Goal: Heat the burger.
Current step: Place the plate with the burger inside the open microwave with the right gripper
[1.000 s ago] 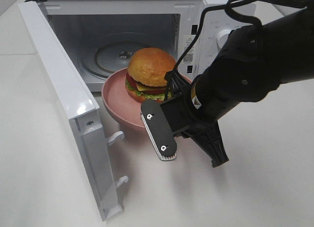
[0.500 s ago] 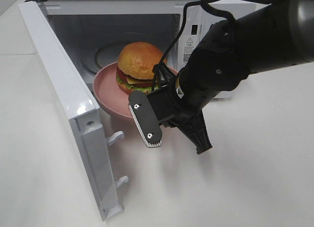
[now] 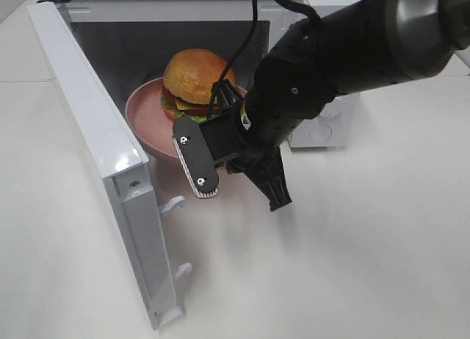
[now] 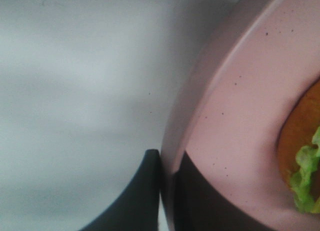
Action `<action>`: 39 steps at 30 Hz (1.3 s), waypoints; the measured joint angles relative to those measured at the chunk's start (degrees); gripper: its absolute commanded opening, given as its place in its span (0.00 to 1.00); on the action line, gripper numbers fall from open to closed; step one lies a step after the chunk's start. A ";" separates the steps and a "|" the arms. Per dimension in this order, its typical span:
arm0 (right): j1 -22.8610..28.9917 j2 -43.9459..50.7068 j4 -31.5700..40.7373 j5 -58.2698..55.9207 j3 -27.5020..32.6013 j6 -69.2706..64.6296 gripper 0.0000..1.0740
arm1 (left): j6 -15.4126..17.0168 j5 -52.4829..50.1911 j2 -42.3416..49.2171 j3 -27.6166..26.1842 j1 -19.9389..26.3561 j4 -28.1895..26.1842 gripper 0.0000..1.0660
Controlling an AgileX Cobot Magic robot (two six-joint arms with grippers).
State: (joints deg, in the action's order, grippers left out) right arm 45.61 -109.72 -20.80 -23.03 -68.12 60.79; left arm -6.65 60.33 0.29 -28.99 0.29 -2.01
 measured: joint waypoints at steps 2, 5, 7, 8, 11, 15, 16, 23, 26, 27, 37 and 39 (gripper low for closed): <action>0.00 -0.40 0.11 -0.11 -0.69 0.00 0.00 | 0.00 0.00 0.00 0.00 0.00 0.00 0.96; 0.00 -1.72 0.11 -0.86 -2.92 0.00 0.00 | 0.00 0.00 0.00 0.00 0.00 0.00 0.96; 0.00 -2.64 0.11 -1.72 -4.41 0.17 0.00 | 0.00 0.00 0.00 0.00 0.00 0.00 0.96; 0.00 -3.21 0.11 -2.35 -5.27 0.17 0.00 | 0.00 0.00 0.00 0.00 0.00 0.00 0.96; 0.00 -4.70 0.11 -4.13 -7.56 0.29 0.00 | 0.00 0.00 0.00 0.00 0.00 0.00 0.96; 0.00 -5.96 0.23 -4.93 -9.68 0.52 0.00 | 0.00 0.00 0.00 0.00 0.00 0.00 0.96; 0.00 -6.53 0.23 -5.04 -10.94 0.69 0.00 | 0.00 0.00 0.00 0.00 0.00 0.00 0.96; 0.00 -9.80 0.17 -8.08 -16.62 1.03 0.00 | 0.00 0.00 0.00 0.00 0.00 0.00 0.96; 0.00 -10.60 0.17 -8.88 -18.16 1.03 0.00 | 0.00 0.00 0.00 0.00 0.00 0.00 0.96; 0.00 -11.06 0.17 -9.17 -19.08 1.15 0.00 | 0.00 0.00 0.00 0.00 0.00 0.00 0.96; -0.11 -15.53 0.17 -10.94 -27.39 1.95 0.00 | 0.00 0.00 0.00 0.00 0.00 0.00 0.96; -0.46 -17.02 0.17 -11.69 -29.62 2.86 0.00 | 0.00 0.00 0.00 0.00 0.00 0.00 0.96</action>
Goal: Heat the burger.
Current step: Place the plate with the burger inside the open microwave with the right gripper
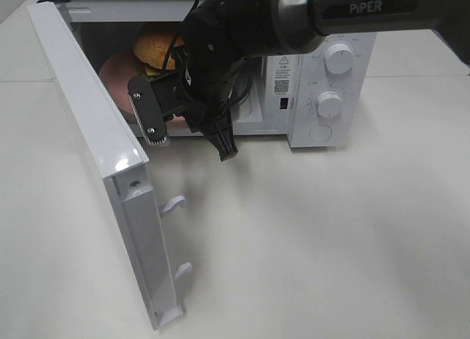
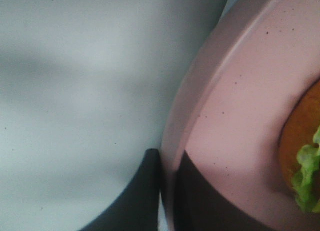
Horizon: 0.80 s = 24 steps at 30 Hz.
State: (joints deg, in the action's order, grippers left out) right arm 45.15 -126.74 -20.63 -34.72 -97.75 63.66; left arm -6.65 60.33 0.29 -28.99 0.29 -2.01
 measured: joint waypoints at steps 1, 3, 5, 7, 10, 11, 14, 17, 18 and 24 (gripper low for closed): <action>0.00 0.00 0.00 0.00 0.00 0.00 0.00 | 0.00 0.00 0.00 0.00 0.00 0.00 0.96; -0.46 -0.86 0.06 -0.74 -1.38 0.11 0.00 | 0.00 0.00 0.00 0.00 0.00 0.00 0.96; -1.15 -1.89 0.06 -1.78 -2.64 0.17 0.00 | 0.00 0.00 0.00 0.00 0.00 0.00 0.96; -1.60 -2.23 0.06 -2.18 -3.15 0.57 0.00 | 0.00 0.00 0.00 0.00 0.00 0.00 0.96; -2.12 -2.52 0.06 -2.23 -3.72 1.43 0.00 | 0.00 0.00 0.00 0.00 0.00 0.00 0.96; -2.12 -2.52 0.06 -2.23 -3.72 1.43 0.00 | 0.00 0.00 0.00 0.00 0.00 0.00 0.96; -2.41 -2.64 0.00 -1.78 -3.78 1.55 0.00 | 0.00 0.00 0.00 0.00 0.00 0.00 0.96; -2.86 -3.15 0.00 -2.01 -4.70 1.60 0.00 | 0.00 0.00 0.00 0.00 0.00 0.00 0.96; -2.98 -3.44 0.00 -2.29 -5.10 1.60 0.00 | 0.00 0.00 0.00 0.00 0.00 0.00 0.96; -3.44 -5.61 -0.11 -2.35 -8.71 1.60 0.00 | 0.00 0.00 0.00 0.00 0.00 0.00 0.96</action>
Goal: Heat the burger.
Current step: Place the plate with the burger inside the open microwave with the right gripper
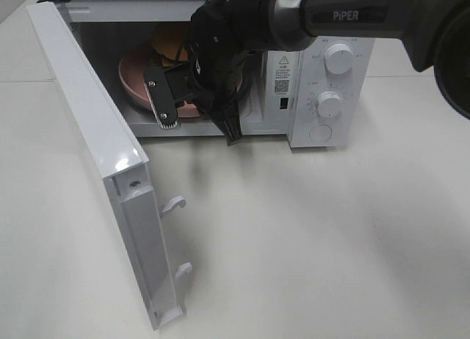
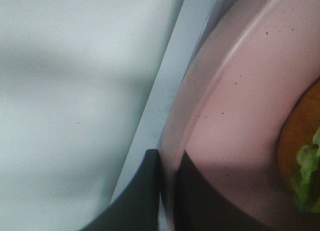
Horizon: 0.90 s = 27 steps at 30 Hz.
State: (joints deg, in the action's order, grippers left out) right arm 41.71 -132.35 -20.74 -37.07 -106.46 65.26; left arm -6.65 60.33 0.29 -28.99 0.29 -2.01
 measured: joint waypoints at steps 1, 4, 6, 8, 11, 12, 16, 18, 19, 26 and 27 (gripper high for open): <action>0.00 0.00 0.00 0.00 0.00 0.00 0.00 | 0.00 0.00 0.00 0.00 0.00 0.00 0.96; 0.00 -1.03 0.00 -0.74 -1.89 -0.06 0.00 | 0.00 0.00 0.00 0.00 0.00 0.00 0.96; 0.00 -1.78 0.06 -0.92 -2.86 -0.06 0.00 | 0.00 0.00 0.00 0.00 0.00 0.06 0.96; 0.00 -1.78 0.06 -0.92 -2.86 -0.06 0.00 | 0.00 0.00 0.00 0.00 0.00 0.11 0.96; -0.11 -1.78 0.06 -0.92 -2.86 -0.06 0.00 | 0.00 0.00 0.00 0.00 0.00 0.52 0.96; -0.29 -1.83 0.06 -0.74 -2.86 0.00 0.00 | 0.00 0.00 0.00 0.00 0.00 0.57 0.96; -0.63 -1.83 0.11 -0.63 -2.98 0.17 0.00 | 0.00 0.00 0.00 0.00 0.00 0.57 0.96; -0.80 -2.01 0.11 -0.57 -3.15 0.40 0.00 | 0.00 0.00 0.00 0.00 0.00 0.57 0.96; -0.86 -2.41 0.17 -0.63 -3.78 0.74 0.00 | 0.00 0.00 0.00 0.00 0.00 0.57 0.96; -0.86 -4.30 0.80 -0.46 -6.82 1.49 0.00 | 0.00 0.00 0.00 0.00 0.00 0.80 0.96; -0.86 -5.04 1.15 -0.52 -7.79 1.49 0.00 | 0.00 0.00 0.00 0.00 0.00 0.80 0.96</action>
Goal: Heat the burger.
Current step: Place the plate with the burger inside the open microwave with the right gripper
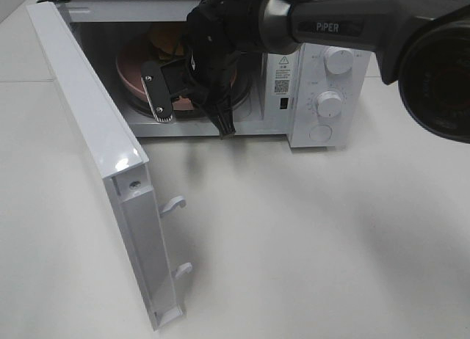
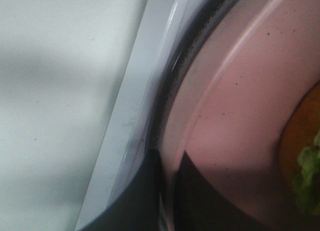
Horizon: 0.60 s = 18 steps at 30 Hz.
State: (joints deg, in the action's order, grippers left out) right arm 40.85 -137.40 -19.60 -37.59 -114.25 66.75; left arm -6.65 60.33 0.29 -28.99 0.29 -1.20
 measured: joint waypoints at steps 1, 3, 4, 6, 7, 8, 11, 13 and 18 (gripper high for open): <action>0.00 -0.29 -0.06 0.00 -0.34 0.00 0.00 | 0.00 0.00 0.00 0.00 0.00 0.00 0.96; 0.00 -0.69 0.06 -0.11 -0.52 0.00 0.00 | 0.00 0.00 0.00 0.00 0.00 0.06 0.96; 0.00 -0.69 0.06 -0.11 -0.52 0.00 0.00 | 0.00 0.00 0.00 0.00 0.00 0.06 0.96; 0.00 -1.03 0.52 -0.40 -0.57 0.00 0.00 | 0.00 0.00 0.00 0.00 0.00 0.11 0.96; 0.00 -1.03 0.52 -0.40 -0.57 0.00 0.00 | 0.00 0.00 0.00 0.00 0.00 0.11 0.96; 0.00 -1.32 0.52 -0.23 -0.63 0.00 0.00 | 0.00 0.00 0.00 0.00 0.00 0.11 0.96; 0.00 -1.32 0.52 -0.29 -0.80 0.00 0.00 | 0.00 0.00 0.00 0.00 0.00 0.11 0.96; 0.00 -1.32 0.52 -0.29 -0.80 0.00 0.00 | 0.00 0.00 0.00 0.00 0.00 0.11 0.96; 0.00 -1.32 0.52 -0.29 -0.80 0.00 0.00 | 0.00 0.00 0.00 0.00 0.00 0.17 0.96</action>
State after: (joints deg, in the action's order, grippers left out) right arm 40.85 -138.71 -19.08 -37.87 -115.05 66.75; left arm -6.65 60.33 0.29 -28.99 0.29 -1.03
